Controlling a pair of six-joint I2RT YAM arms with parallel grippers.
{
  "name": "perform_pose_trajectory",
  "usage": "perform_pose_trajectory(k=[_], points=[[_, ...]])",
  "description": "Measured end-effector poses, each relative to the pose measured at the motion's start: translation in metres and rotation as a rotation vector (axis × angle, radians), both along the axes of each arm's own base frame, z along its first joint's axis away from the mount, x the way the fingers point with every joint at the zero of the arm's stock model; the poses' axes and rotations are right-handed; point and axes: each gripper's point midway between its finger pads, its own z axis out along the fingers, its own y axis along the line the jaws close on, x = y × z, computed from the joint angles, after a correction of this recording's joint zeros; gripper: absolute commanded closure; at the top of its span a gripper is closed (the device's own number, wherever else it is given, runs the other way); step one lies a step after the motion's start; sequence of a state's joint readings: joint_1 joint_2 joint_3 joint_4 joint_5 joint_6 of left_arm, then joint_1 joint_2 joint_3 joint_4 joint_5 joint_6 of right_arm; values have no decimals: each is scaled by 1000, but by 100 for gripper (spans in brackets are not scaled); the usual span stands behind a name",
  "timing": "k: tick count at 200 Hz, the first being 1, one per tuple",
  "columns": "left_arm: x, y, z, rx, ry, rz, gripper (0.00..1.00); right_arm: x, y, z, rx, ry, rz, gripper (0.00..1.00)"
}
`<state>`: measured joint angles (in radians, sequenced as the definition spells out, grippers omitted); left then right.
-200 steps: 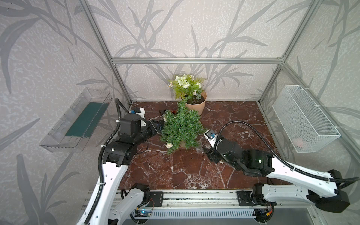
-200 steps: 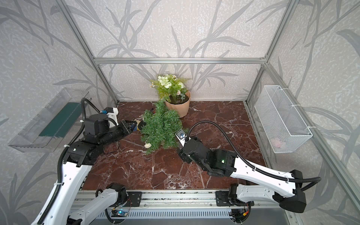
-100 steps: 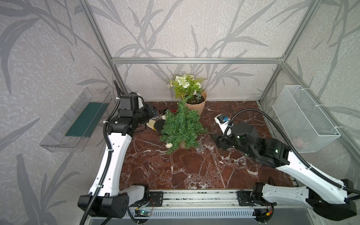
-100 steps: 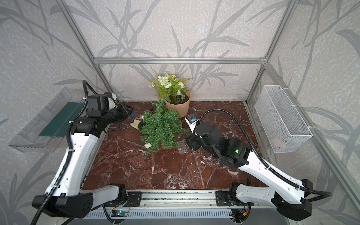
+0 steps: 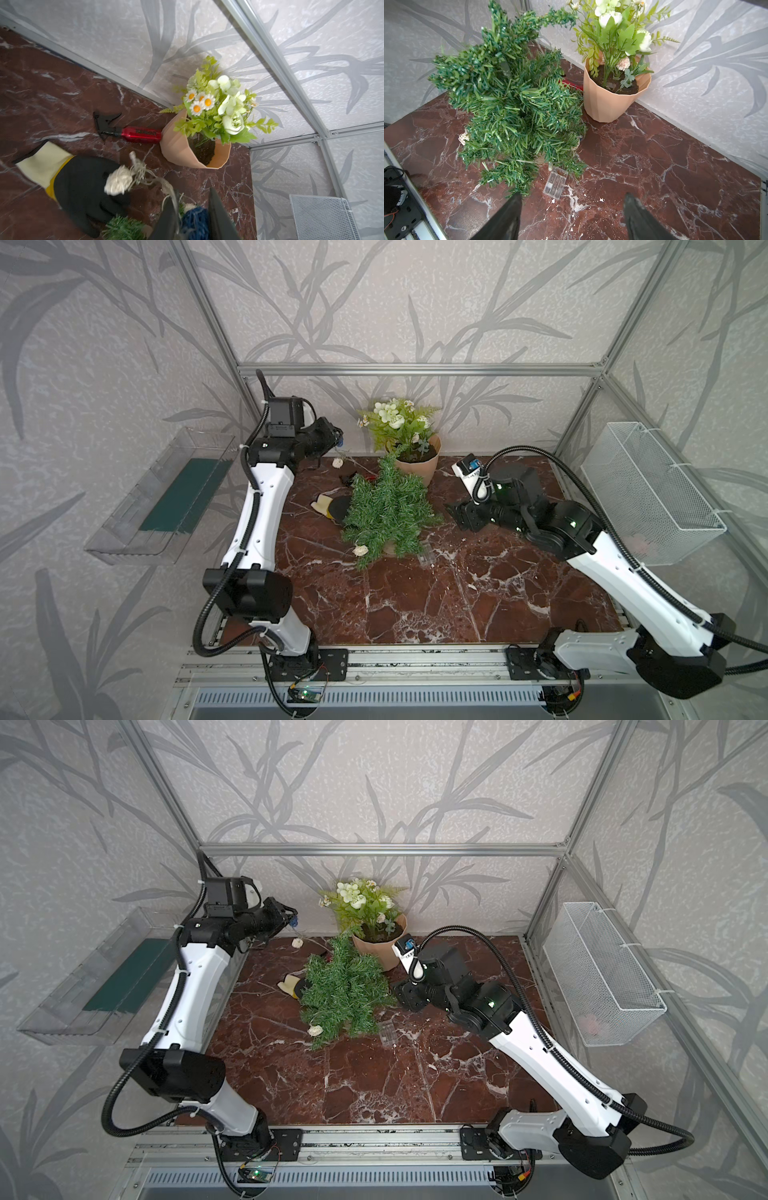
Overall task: Remove string lights from the small christmas tree
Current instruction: Remove the light string from the Christmas tree.
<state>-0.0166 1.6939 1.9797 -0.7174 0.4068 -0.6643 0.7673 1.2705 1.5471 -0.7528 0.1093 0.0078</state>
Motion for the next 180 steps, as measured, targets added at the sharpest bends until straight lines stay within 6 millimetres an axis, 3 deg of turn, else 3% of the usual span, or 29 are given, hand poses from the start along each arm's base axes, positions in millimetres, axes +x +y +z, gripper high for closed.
perform_pose_trajectory(k=[53, 93, 125, 156, 180], points=[[36, -32, 45, -88, -110, -99, 78, 18, 8, 30, 45, -37, 51, 21], [58, -98, 59, -119, -179, -248, 77, 42, 41, 48, 136, -59, 188, 18], [61, -148, 52, -178, -179, -360, 77, 92, 54, 68, 272, -66, 245, 18], [65, -163, 53, -242, -186, -400, 77, 144, 60, 73, 369, -59, 260, 19], [65, -170, 68, -302, -222, -417, 77, 167, 76, 61, 412, -36, 291, 20]])
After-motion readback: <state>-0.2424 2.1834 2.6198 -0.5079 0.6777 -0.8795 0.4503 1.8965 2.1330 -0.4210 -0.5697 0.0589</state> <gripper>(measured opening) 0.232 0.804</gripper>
